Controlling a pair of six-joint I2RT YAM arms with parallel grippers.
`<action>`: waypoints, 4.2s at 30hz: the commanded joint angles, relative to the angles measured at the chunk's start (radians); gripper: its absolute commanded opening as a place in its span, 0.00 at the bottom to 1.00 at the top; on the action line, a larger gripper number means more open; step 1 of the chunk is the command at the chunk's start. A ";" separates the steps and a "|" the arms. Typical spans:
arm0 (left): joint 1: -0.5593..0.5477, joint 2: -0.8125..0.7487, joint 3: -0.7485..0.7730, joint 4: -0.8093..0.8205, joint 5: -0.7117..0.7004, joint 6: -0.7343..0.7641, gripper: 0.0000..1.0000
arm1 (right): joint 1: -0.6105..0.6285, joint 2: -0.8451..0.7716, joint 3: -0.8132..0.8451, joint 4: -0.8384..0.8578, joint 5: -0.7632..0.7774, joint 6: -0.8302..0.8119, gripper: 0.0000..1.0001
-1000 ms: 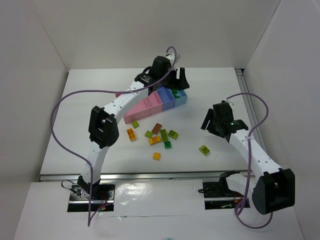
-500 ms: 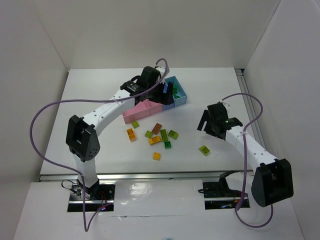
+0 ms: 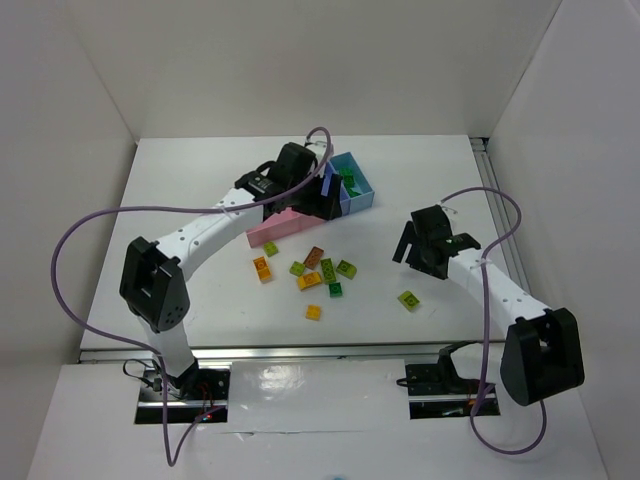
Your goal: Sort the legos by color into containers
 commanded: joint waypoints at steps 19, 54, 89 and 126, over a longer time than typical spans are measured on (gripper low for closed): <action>-0.004 -0.089 -0.087 0.137 0.018 -0.106 0.94 | 0.010 -0.064 -0.016 -0.015 -0.035 0.037 0.88; -0.004 -0.124 -0.169 0.152 -0.037 -0.066 0.94 | 0.105 0.060 -0.129 -0.005 -0.256 -0.031 0.91; 0.304 -0.150 -0.181 0.080 0.125 -0.125 0.94 | 0.278 0.212 0.274 -0.024 -0.020 0.028 0.29; 0.470 -0.353 -0.320 -0.043 0.182 -0.135 0.94 | 0.197 1.125 1.443 0.048 -0.063 -0.143 0.51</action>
